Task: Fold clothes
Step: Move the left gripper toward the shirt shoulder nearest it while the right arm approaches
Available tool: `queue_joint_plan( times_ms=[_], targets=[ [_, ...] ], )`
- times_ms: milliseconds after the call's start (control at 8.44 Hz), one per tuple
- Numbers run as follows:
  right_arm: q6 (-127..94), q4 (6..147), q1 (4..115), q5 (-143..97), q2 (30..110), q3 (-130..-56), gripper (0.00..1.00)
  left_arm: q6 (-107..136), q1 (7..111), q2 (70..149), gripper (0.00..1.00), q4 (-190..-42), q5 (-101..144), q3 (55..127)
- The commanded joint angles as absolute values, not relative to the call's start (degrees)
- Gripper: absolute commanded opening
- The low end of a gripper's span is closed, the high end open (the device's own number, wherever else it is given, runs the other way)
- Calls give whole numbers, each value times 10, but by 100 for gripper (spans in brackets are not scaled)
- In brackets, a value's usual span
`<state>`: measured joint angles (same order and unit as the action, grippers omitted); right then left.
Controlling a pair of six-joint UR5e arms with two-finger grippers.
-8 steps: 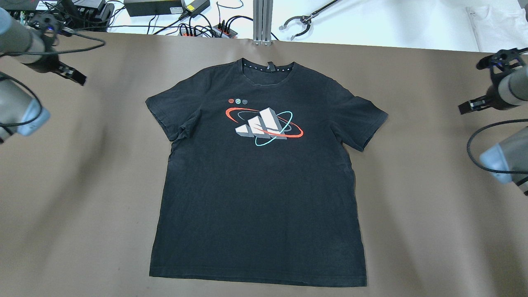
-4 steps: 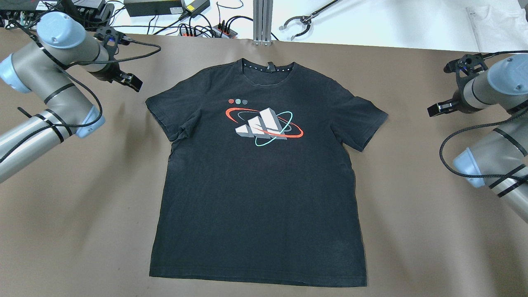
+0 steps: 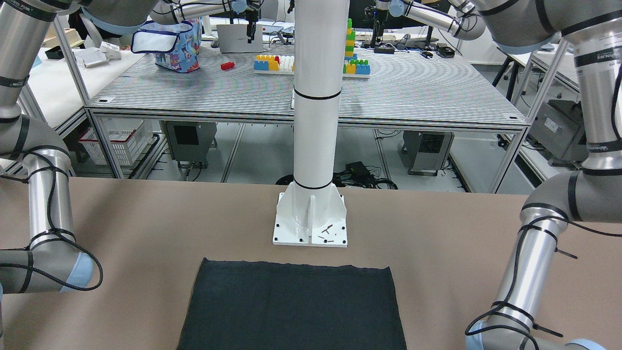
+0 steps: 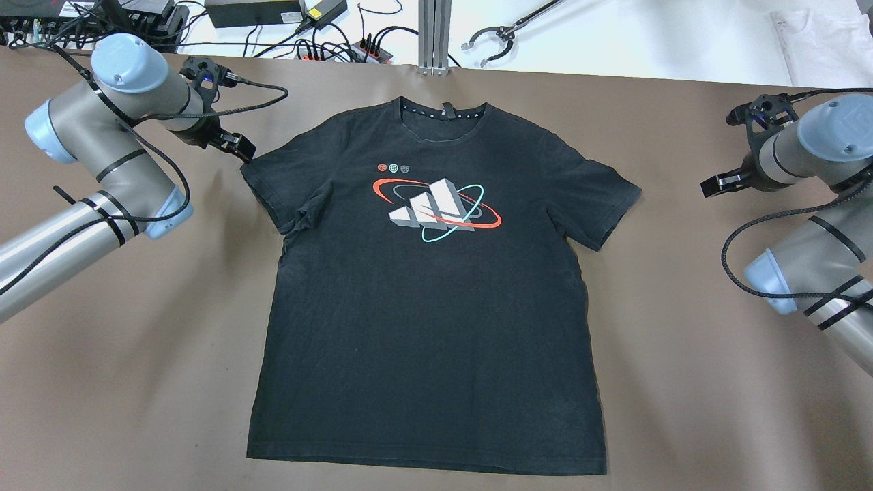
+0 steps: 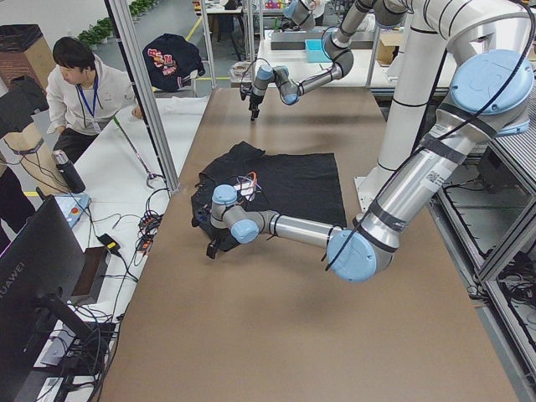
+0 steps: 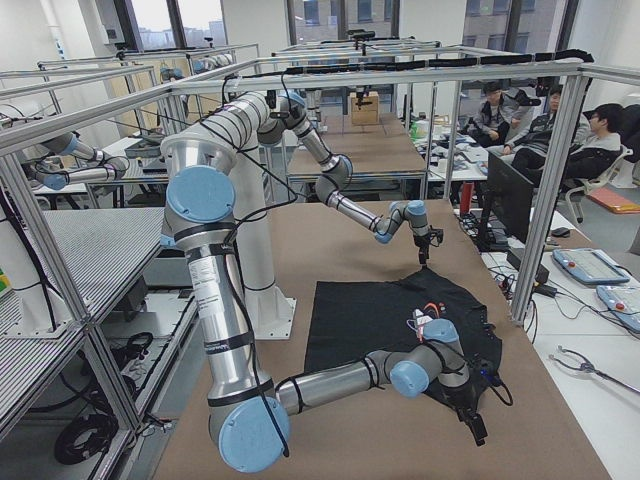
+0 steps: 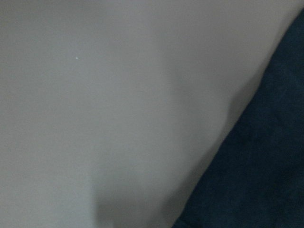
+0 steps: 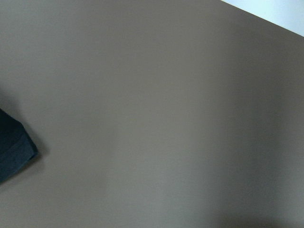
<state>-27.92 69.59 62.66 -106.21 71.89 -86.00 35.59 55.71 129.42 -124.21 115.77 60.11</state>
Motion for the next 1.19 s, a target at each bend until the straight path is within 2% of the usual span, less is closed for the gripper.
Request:
queue_joint_plan(
  times_ms=[0, 237, 356, 830, 948, 1067],
  targets=[
    [-279, 696, 626, -1061, 720, -858, 94, 368, 541, 1294, 76, -1244, 1154, 601],
    [-279, 696, 626, -1060, 720, -858, 94, 368, 541, 1292, 56, -1244, 1154, 600],
    [-279, 696, 626, -1060, 720, -858, 94, 368, 542, 1293, 50, -1244, 1154, 600],
    [-279, 695, 626, -1060, 719, -859, 94, 369, 548, 1294, 50, -1244, 1155, 602],
    [-279, 695, 626, -1060, 719, -859, 94, 369, 548, 1294, 45, -1244, 1155, 602],
    [-279, 695, 625, -1060, 720, -859, 94, 369, 548, 1294, 30, -1244, 1155, 602]
  ],
)
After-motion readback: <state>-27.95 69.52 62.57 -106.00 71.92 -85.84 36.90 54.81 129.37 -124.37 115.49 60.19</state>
